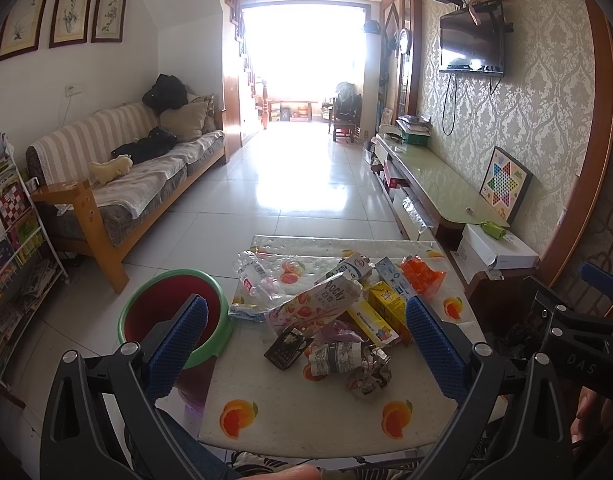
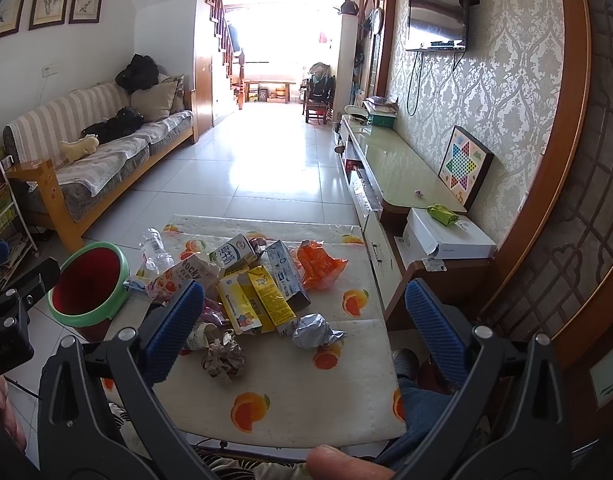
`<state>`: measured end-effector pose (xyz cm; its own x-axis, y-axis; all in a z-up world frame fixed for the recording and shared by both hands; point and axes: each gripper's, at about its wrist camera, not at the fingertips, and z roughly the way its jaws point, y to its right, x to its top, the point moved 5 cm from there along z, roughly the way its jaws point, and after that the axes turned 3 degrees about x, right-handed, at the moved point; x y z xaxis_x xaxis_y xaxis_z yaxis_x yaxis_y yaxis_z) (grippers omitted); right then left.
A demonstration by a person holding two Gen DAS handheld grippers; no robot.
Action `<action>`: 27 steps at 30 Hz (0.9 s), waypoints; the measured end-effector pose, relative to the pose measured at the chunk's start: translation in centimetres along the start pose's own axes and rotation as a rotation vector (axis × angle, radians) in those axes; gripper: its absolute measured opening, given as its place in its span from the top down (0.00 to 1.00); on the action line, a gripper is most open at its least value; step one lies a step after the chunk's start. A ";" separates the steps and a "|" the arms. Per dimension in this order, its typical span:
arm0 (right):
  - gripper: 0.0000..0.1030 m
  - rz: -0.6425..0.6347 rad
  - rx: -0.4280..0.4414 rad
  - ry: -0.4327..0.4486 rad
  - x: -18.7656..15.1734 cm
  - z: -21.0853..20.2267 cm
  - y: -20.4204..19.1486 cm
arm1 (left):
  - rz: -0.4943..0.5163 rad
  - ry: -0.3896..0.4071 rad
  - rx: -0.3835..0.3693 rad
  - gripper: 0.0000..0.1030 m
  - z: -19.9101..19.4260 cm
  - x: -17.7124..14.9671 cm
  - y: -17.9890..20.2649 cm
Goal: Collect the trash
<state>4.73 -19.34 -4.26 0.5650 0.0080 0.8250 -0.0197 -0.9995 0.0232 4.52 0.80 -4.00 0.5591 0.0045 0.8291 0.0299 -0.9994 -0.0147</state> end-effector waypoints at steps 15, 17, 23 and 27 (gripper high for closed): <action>0.03 0.044 -0.010 -0.179 -5.0 7.8 3.0 | -0.030 -0.232 -0.051 0.07 8.7 -5.0 -0.5; 0.03 0.054 0.005 -0.212 -5.7 9.0 3.5 | -0.026 -0.274 -0.056 0.07 10.7 -6.0 -0.4; 0.03 0.075 0.002 -0.290 -7.8 12.9 5.2 | -0.057 -0.402 -0.125 0.07 16.0 -8.4 0.8; 0.03 0.080 0.016 -0.334 -9.1 15.6 6.0 | -0.046 -0.473 -0.162 0.07 19.3 -9.9 3.0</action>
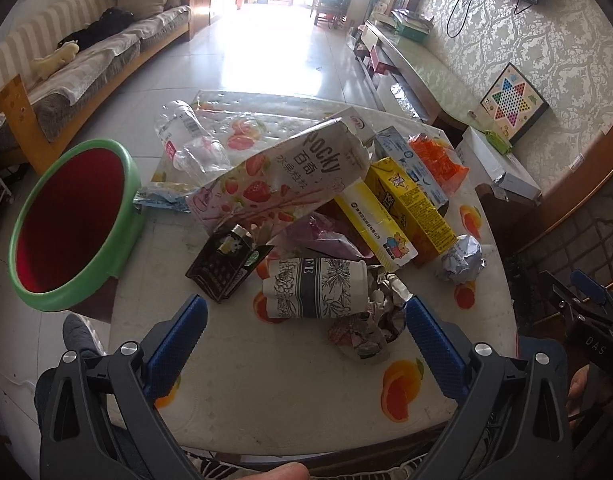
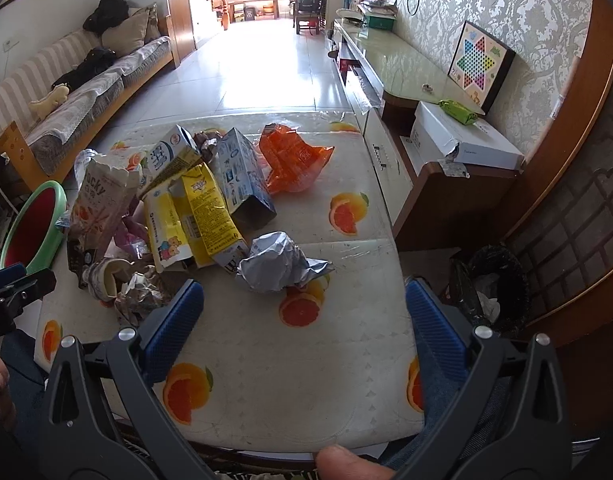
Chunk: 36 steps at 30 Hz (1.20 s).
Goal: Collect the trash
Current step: 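Grasp the patterned paper cup with the left gripper while the right grasps crumpled foil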
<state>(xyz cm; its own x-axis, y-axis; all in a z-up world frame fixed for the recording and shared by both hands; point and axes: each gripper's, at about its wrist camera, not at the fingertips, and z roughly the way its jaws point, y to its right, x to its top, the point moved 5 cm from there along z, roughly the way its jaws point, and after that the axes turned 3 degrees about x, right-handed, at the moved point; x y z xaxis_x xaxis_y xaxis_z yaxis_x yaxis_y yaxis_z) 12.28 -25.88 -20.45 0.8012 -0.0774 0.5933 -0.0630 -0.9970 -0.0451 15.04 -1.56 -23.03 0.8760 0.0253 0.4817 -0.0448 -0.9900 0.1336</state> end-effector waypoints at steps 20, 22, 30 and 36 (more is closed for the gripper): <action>0.03 -0.011 0.034 -0.142 1.2 10.7 -0.9 | -0.155 -0.169 -0.068 0.14 10.2 -0.8 -1.3; 0.03 -0.016 0.034 -0.158 1.0 11.4 -0.9 | -0.153 -0.166 -0.078 0.17 10.4 -0.9 -1.3; 0.26 -0.019 0.052 -0.191 0.1 12.5 -0.6 | -0.146 -0.151 -0.071 0.18 10.0 -1.1 -1.5; 0.52 -0.021 0.069 -0.164 0.0 11.5 -0.6 | -0.135 -0.127 -0.072 0.19 8.4 -1.1 -1.7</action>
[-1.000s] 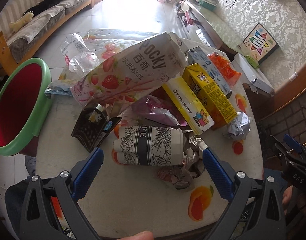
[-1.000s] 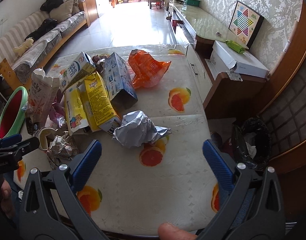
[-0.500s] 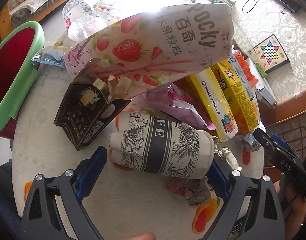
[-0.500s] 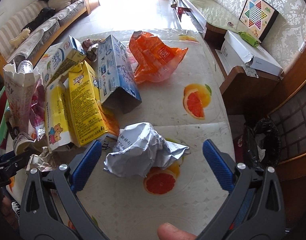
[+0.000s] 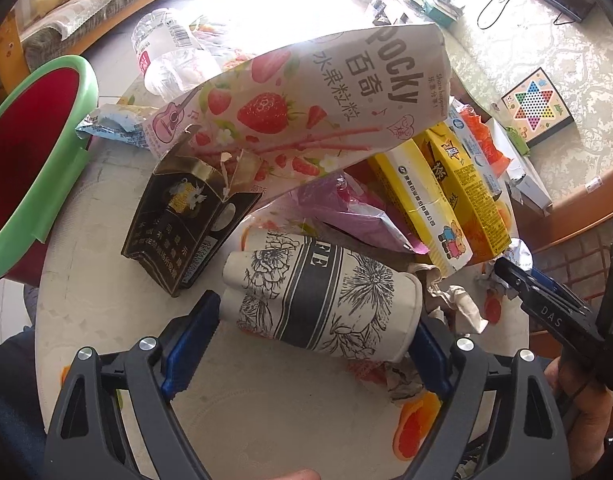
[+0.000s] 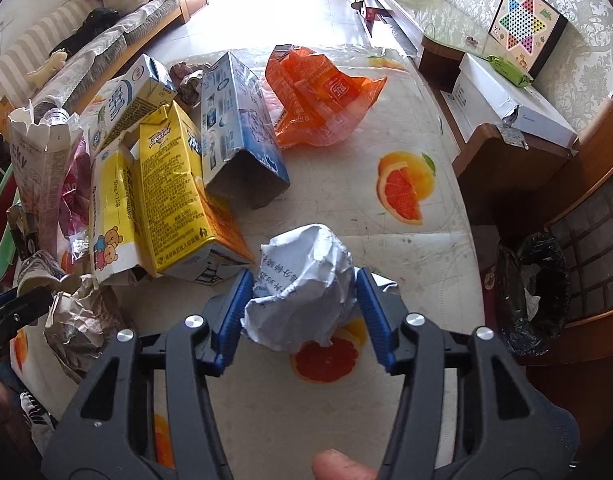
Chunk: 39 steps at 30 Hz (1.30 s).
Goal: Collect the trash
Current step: 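Grasp the patterned paper cup with the left gripper while the right grasps crumpled foil, then carry cup and foil over the red bin and open both grippers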
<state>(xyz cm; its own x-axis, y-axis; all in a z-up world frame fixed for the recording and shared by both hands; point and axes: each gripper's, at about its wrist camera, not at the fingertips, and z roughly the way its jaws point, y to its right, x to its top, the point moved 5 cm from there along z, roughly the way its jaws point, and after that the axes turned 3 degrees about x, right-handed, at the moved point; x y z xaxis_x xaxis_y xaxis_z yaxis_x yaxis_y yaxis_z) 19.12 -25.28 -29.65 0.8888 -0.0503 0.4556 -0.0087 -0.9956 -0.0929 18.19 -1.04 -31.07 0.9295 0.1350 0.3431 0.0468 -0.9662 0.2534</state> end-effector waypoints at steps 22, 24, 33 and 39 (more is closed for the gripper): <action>0.55 0.010 0.040 0.159 0.6 -10.0 -1.9 | -0.014 0.170 -0.098 0.29 -9.2 -0.4 -1.3; 0.55 0.002 0.049 0.180 1.4 -11.1 -2.5 | -0.029 0.201 -0.113 0.29 -10.7 0.2 -1.6; 0.55 -0.111 0.141 0.257 4.3 -14.8 -10.7 | -0.095 0.344 -0.063 0.29 -16.6 3.3 -6.8; 0.55 -0.202 0.218 0.278 6.2 -15.0 -18.5 | -0.186 0.410 0.033 0.29 -19.4 5.6 -14.6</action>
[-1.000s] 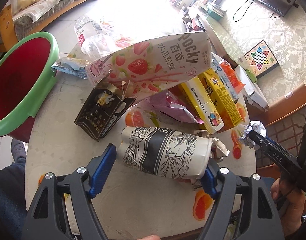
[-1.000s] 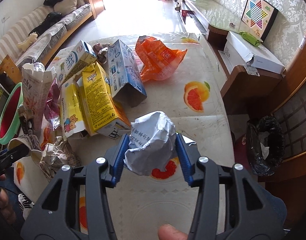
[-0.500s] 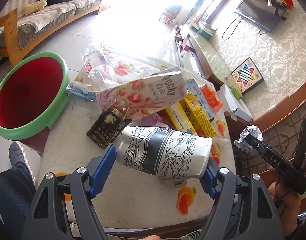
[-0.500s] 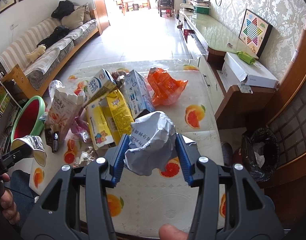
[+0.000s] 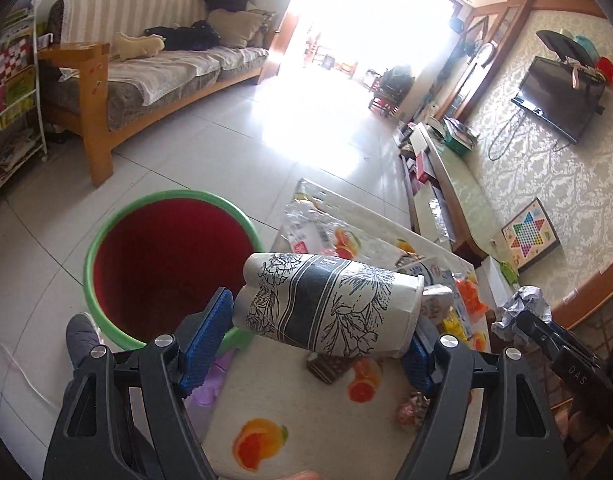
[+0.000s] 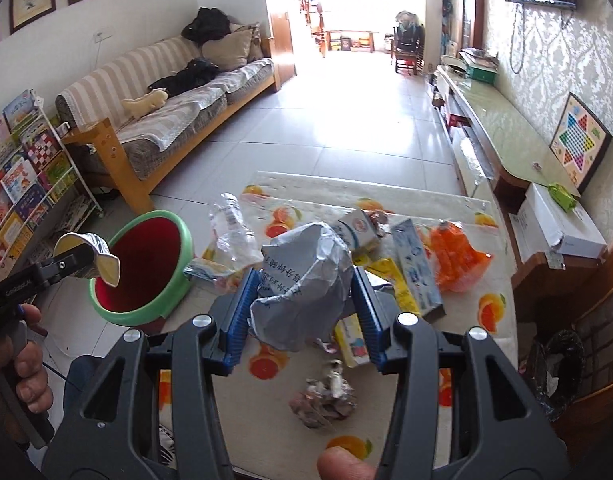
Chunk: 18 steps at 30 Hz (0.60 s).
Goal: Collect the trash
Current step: 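Carry cup and foil over the red bin and open both grippers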
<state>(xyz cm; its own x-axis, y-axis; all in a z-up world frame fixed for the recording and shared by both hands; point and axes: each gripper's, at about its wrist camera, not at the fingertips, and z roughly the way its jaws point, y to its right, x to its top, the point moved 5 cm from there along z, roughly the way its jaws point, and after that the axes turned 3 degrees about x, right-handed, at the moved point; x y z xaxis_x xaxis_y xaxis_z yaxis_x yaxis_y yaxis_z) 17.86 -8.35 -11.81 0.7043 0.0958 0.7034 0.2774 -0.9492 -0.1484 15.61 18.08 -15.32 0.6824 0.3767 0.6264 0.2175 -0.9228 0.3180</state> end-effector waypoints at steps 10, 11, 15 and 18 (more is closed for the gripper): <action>0.55 -0.122 0.104 0.005 3.4 3.6 -9.7 | -0.071 -0.013 0.119 0.29 3.0 4.3 -8.8; 0.55 -0.129 0.109 0.001 3.6 4.2 -10.3 | -0.071 -0.022 0.121 0.29 3.5 4.6 -9.1; 0.55 -0.148 0.123 -0.006 4.1 5.6 -12.1 | -0.096 -0.039 0.125 0.19 4.2 5.0 -9.8; 0.55 -0.154 0.130 -0.021 4.2 6.7 -13.0 | -0.122 -0.016 0.116 0.08 3.6 5.0 -10.4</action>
<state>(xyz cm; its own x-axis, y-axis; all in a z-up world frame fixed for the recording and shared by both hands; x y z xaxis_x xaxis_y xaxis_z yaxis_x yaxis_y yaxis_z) 21.64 6.43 -11.59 0.6601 0.2441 0.7104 0.4637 -0.8764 -0.1298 19.26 29.28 -18.04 0.6571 0.4858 0.5764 0.3776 -0.8739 0.3062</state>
